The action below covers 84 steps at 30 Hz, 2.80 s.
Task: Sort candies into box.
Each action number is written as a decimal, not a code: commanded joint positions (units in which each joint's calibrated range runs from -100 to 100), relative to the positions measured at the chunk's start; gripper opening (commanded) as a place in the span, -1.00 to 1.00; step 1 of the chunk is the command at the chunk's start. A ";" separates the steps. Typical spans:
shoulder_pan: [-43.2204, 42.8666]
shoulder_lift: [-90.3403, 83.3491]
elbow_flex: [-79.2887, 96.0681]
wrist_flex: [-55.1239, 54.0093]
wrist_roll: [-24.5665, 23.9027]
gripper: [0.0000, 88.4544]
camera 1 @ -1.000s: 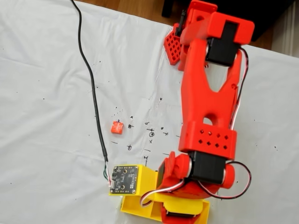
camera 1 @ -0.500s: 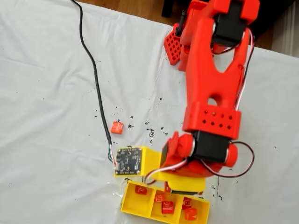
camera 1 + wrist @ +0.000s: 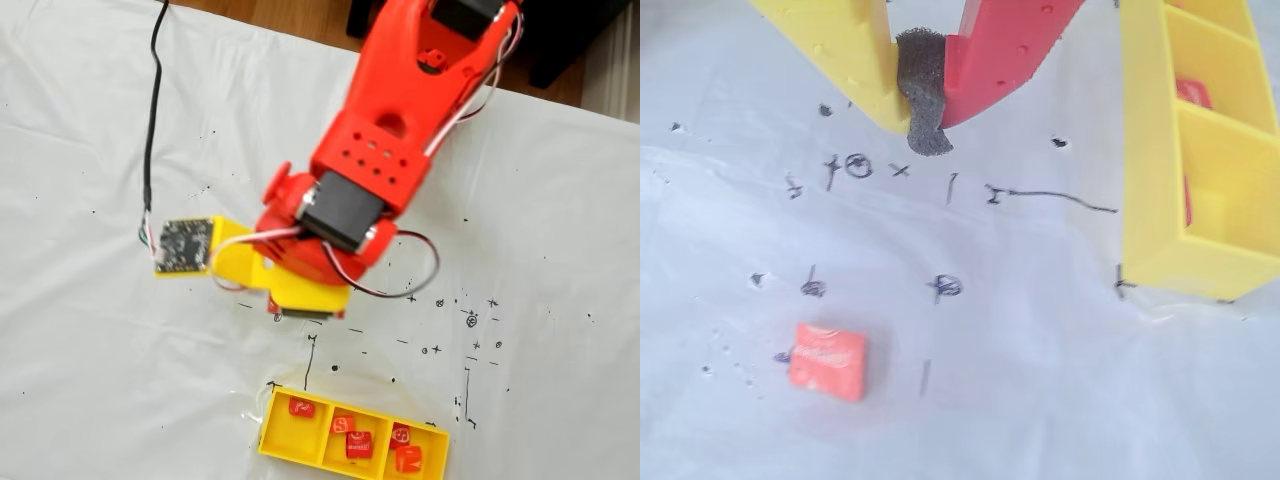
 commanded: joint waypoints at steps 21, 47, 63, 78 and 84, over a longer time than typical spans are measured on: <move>12.32 1.40 4.85 -5.36 8.30 -0.68; 13.86 11.07 -0.97 -7.16 9.52 -0.38; 12.05 13.62 -0.43 -9.21 9.33 -0.44; 10.87 16.67 -1.61 -10.60 8.64 -0.47; 10.78 16.76 -1.43 -10.68 8.69 -0.48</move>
